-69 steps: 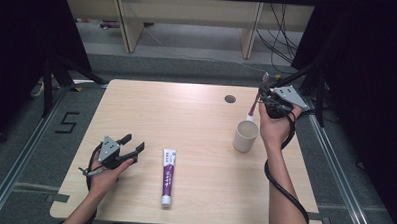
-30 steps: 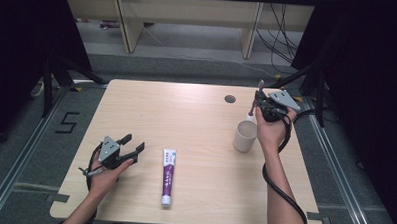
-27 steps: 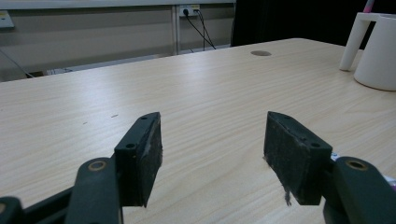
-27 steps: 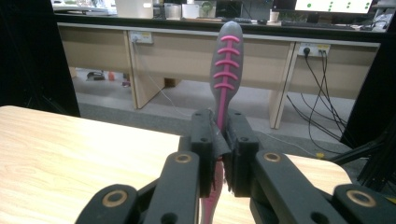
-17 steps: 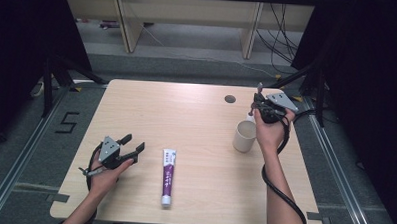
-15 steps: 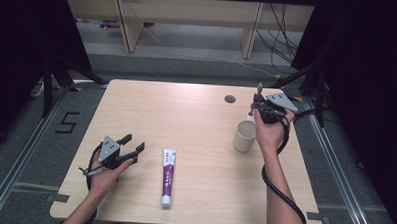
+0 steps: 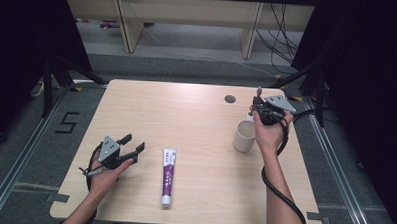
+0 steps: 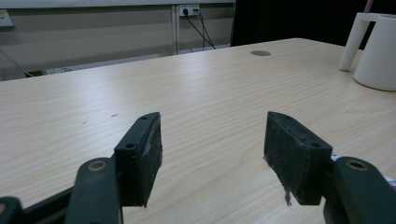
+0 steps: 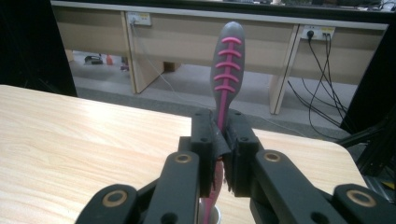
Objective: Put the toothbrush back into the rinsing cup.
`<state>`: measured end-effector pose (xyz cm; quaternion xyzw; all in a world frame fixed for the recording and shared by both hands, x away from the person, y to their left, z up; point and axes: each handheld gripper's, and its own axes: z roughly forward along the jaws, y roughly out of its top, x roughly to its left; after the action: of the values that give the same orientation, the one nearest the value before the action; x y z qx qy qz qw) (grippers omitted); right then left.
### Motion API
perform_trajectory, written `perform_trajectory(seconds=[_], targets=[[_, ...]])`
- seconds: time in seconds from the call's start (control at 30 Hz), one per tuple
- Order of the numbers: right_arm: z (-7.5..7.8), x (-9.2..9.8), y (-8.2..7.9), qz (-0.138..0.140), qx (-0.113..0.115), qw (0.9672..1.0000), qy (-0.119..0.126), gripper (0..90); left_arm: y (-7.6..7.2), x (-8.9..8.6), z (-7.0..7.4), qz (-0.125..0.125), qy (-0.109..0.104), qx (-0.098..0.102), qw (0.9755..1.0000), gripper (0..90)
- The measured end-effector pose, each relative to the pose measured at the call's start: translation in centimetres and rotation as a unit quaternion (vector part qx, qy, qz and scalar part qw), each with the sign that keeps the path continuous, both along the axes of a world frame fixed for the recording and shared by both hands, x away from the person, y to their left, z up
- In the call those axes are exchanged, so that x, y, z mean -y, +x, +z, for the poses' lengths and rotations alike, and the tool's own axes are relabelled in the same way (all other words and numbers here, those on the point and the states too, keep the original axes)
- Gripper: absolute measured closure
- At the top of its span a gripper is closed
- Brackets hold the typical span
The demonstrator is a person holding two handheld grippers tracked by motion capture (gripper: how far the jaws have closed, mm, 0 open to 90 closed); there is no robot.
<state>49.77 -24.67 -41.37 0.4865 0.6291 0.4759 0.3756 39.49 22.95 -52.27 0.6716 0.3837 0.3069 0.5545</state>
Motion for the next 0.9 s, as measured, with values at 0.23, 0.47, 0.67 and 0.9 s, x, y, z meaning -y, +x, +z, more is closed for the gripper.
perform_trajectory(seconds=[0.23, 0.47, 0.67, 0.9], targets=[[-0.4, 0.0, 0.0, -0.003, -0.014, 0.9999, -0.003, 83.8, 0.0, 0.0, 0.0, 0.000, -0.001, 0.000, 1.0000, 36.9], [-0.8, -0.2, 0.2, -0.004, -0.019, 0.9998, -0.003, 83.8, 0.0, 0.0, 0.0, -0.001, 0.000, 0.000, 1.0000, 36.9], [-1.0, 0.1, 0.2, -0.003, -0.027, 0.9996, -0.008, 83.7, 0.0, 0.0, 0.0, -0.001, -0.001, 0.000, 1.0000, 36.9], [-1.4, 0.1, 0.3, -0.002, -0.036, 0.9993, -0.005, 83.7, 0.0, 0.0, 0.0, 0.000, -0.001, 0.000, 1.0000, 36.9]])
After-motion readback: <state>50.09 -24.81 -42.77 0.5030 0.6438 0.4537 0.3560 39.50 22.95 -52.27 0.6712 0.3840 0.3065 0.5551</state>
